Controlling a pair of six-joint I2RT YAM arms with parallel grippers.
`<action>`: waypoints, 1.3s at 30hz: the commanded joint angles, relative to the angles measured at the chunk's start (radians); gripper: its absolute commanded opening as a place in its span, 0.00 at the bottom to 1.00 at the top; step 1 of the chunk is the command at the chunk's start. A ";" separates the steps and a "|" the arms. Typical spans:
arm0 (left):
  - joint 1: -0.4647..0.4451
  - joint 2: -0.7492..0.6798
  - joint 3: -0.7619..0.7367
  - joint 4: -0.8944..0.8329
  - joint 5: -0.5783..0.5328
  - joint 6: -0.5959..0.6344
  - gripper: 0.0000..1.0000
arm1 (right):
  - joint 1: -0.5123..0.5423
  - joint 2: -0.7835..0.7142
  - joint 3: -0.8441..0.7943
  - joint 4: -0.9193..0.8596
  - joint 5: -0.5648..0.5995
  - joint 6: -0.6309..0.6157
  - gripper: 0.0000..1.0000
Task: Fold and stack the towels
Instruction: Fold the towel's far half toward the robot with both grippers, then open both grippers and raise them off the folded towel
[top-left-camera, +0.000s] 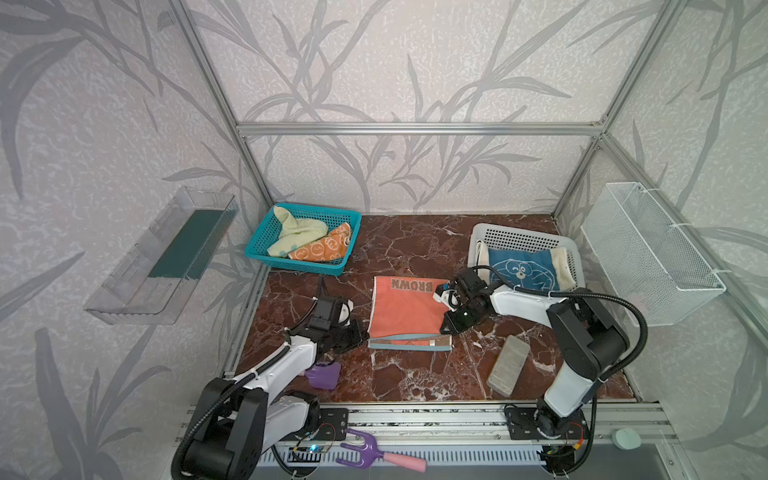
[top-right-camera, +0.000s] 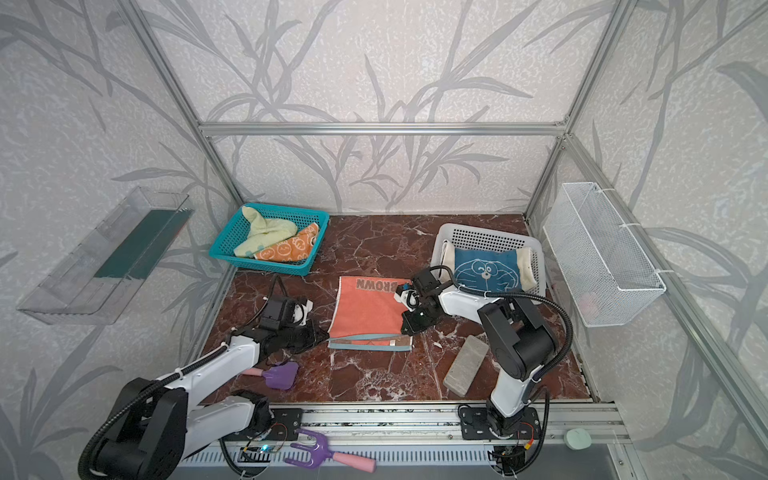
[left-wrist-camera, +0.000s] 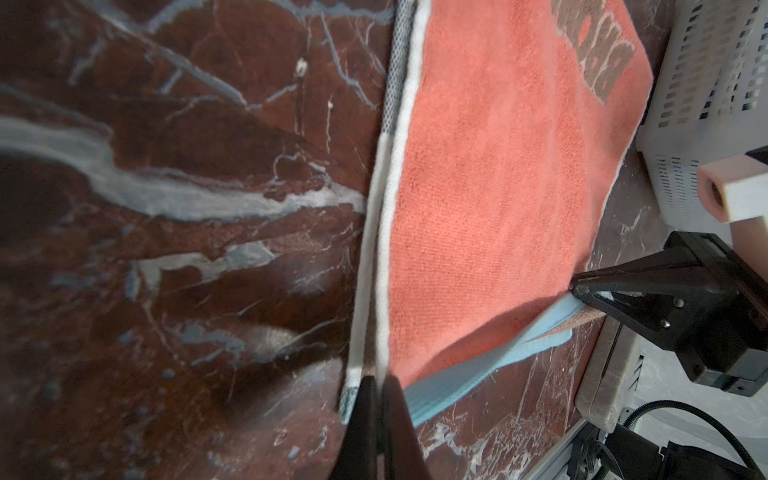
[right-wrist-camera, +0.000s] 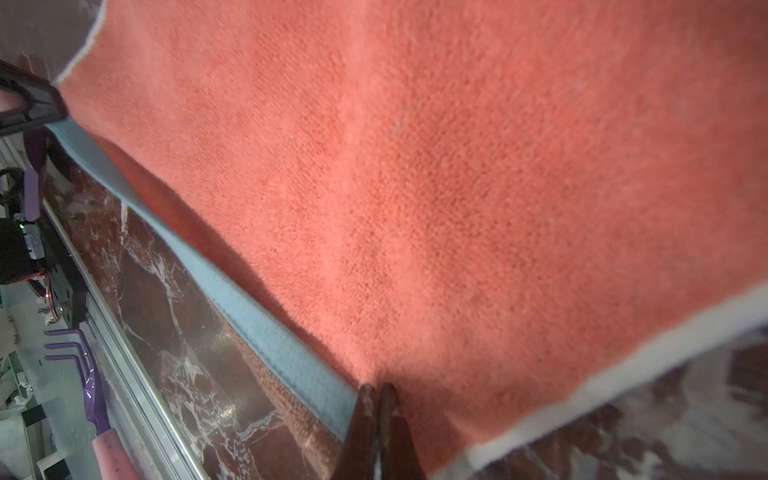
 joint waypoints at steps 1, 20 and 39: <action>0.010 0.001 0.029 -0.033 -0.042 0.013 0.00 | -0.010 -0.047 0.031 -0.060 0.048 -0.009 0.00; 0.012 -0.023 0.001 -0.072 -0.022 0.013 0.24 | 0.037 -0.164 -0.070 -0.076 0.046 0.013 0.21; -0.154 0.103 0.175 -0.075 -0.107 0.068 0.28 | 0.099 -0.137 0.019 -0.112 0.037 0.093 0.44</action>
